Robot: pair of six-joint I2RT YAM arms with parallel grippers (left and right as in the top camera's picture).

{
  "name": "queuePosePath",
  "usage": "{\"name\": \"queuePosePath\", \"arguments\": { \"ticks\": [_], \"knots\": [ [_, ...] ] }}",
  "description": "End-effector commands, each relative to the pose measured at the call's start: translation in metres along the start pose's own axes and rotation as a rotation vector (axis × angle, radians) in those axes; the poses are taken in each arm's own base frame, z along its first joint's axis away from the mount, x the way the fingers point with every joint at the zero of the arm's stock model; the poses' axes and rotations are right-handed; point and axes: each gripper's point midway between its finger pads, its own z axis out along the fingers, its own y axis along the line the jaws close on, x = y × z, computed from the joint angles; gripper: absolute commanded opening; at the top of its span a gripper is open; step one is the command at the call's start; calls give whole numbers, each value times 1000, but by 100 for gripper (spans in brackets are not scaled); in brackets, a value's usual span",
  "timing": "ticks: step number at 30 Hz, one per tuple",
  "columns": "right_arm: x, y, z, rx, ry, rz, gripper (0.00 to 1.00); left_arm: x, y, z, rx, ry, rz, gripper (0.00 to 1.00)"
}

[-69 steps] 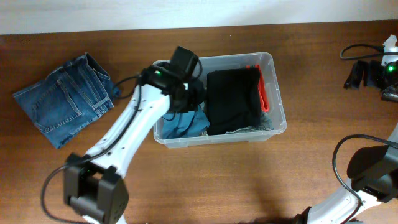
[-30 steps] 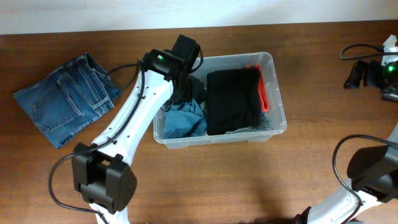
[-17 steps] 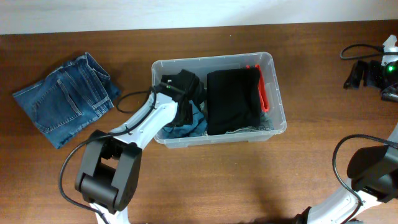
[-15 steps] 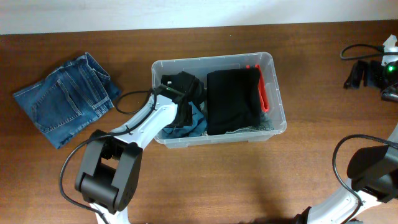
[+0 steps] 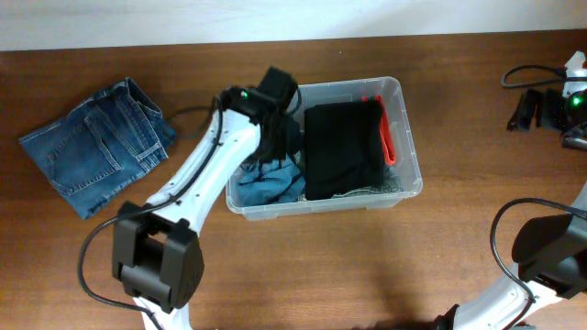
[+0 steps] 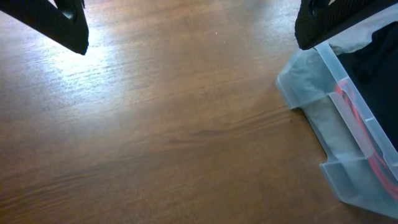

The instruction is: Pack container

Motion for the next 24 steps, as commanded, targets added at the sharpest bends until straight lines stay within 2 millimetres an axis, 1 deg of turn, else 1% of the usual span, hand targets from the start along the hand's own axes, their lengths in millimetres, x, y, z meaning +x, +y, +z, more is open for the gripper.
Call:
{"name": "queuePosePath", "arguments": {
  "ticks": [1,2,3,6,9,10,12,15,17,20,23,24],
  "knots": [
    [0,0,-3,6,-9,-2,98,-3,-2,-16,31,0,-11,8],
    [0,0,-3,6,-9,-2,98,2,-4,-15,39,20,-9,7],
    [0,0,-3,6,-9,-2,98,6,-4,-13,44,39,-7,1],
    [0,0,-3,6,-9,-2,98,24,-2,-3,40,110,0,1],
    [0,0,-3,6,-9,-2,98,46,-3,14,41,183,8,0],
    [0,0,-3,6,-9,-2,98,49,-3,17,37,191,10,0],
    [0,0,-3,6,-9,-2,98,63,-2,33,26,225,17,0],
    [0,0,-3,6,-9,-2,98,78,-6,52,50,258,19,1],
    [0,0,-3,6,-9,-2,98,81,-6,59,51,254,19,0],
    [0,0,-3,6,-9,-2,98,75,-8,59,61,236,15,0],
    [0,0,-3,6,-9,-2,98,63,-12,44,74,209,13,0],
    [0,0,-3,6,-9,-2,98,55,-13,33,80,195,12,0]
  ]
}}
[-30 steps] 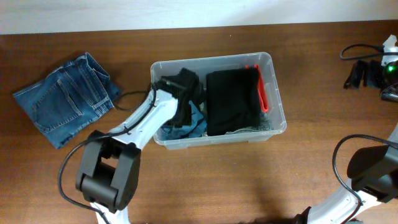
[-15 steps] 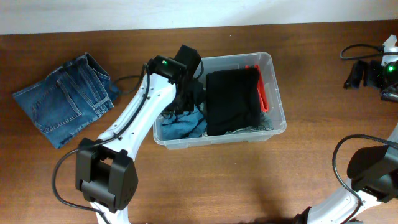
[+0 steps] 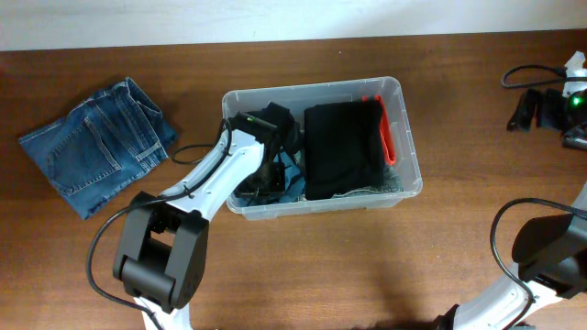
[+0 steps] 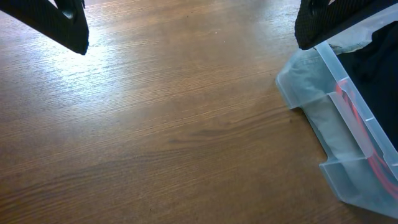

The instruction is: Pack container

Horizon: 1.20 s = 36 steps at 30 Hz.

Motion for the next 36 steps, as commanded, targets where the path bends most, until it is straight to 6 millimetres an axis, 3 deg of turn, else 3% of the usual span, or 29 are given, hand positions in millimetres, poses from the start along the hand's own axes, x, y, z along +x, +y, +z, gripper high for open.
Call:
{"name": "queuePosePath", "arguments": {
  "ticks": [1,5,9,14,23,26,27,31,32,34,35,36],
  "knots": [
    [0,0,-3,6,-9,-2,98,-18,-13,-39,53,-58,-5,0],
    [0,0,-3,6,-9,-2,98,-42,-26,-93,109,-169,0,0],
    [0,0,-3,6,-9,-2,98,-55,-34,-103,135,-235,4,1],
    [0,0,-3,6,-9,-2,98,-64,-33,-83,111,-256,1,1],
    [0,0,-3,6,-9,-2,98,-55,-30,-8,96,-228,2,7],
    [0,0,-3,6,-9,-2,98,-56,-35,-13,121,-232,5,2],
    [0,0,-3,6,-9,-2,98,-59,-39,-22,143,-244,7,1],
    [0,0,-3,6,-9,-2,98,-83,-42,-108,196,-433,3,1],
    [0,0,-3,6,-9,-2,98,-89,-33,-138,181,-514,-15,1],
    [0,0,-3,6,-9,-2,98,-94,-17,-175,157,-612,-50,2],
    [0,0,-3,6,-9,-2,99,-94,0,-202,143,-684,-86,9],
    [0,0,-3,6,-9,-2,98,-93,8,-211,138,-706,-102,17]
  ]
}}
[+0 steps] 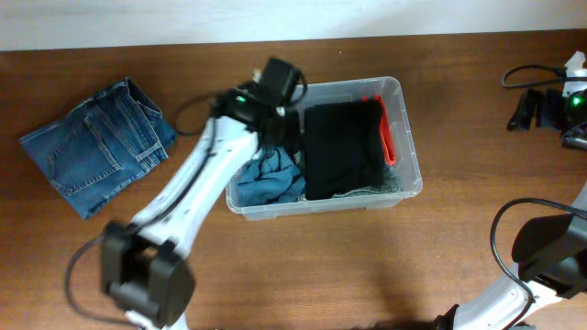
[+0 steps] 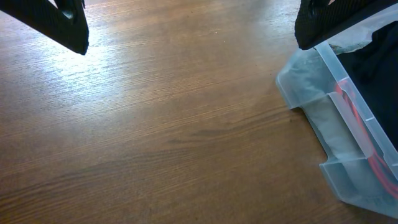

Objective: Pack container
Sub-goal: 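Move the left gripper to the lower edge of the dark-blue jeans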

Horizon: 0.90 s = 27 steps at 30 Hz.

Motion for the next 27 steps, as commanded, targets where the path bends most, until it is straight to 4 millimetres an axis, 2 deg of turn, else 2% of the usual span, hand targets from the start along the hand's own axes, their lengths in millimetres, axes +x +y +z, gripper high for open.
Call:
{"name": "queuePosePath", "arguments": {
  "ticks": [1,4,7,11,13,15,16,19,20,23,27],
  "knots": [
    [0,0,-3,6,-9,-3,98,-40,36,-78,-62,-210,-73,23],
    [0,0,-3,6,-9,-3,99,-39,73,-105,-107,-228,-142,24],
    [0,0,-3,6,-9,-3,98,-36,124,-123,-170,-219,-240,46],
    [0,0,-3,6,-9,-3,98,-28,176,-131,-162,-177,-384,77],
    [0,0,-3,6,-9,-3,98,-25,200,-132,-108,-155,-471,86],
    [0,0,-3,6,-9,-3,98,-22,220,-133,-70,-147,-543,87],
    [0,0,-3,6,-9,-3,98,-19,233,-134,-53,-144,-589,94],
    [0,0,-3,6,-9,-3,98,-6,267,-134,-50,-131,-694,99],
    [0,0,-3,6,-9,-3,98,2,282,-131,-57,-124,-740,99],
    [0,0,-3,6,-9,-3,98,16,310,-122,-18,-124,-797,100],
    [0,0,-3,6,-9,-3,98,32,334,-109,66,-143,-850,99]
  ]
}}
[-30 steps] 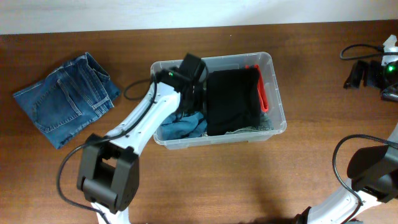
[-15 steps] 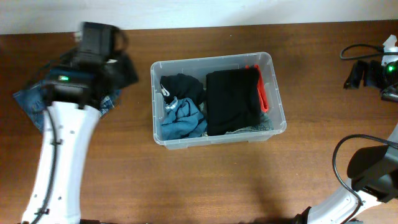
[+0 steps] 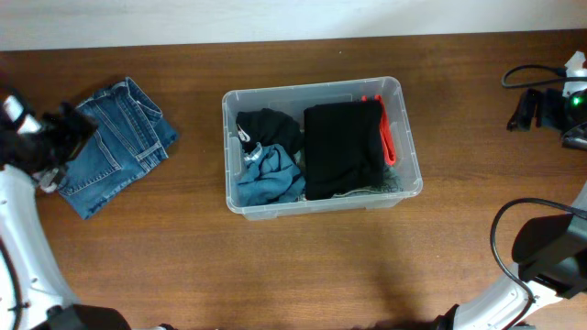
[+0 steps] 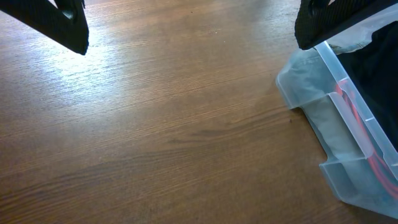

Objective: Pack container
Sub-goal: 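Move the left gripper to the lower edge of the dark-blue jeans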

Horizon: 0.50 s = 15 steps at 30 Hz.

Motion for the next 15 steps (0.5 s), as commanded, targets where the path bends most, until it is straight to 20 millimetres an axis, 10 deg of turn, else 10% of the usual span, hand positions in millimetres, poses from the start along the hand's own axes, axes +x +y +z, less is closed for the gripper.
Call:
{"name": "queuePosePath", "arguments": {
  "ticks": [1,15],
  "knots": [
    [0,0,-3,6,-9,-2,98,5,21,11,123,47,-37,99],
    [0,0,-3,6,-9,-2,98,41,136,73,382,-47,-237,99]
  ]
}}
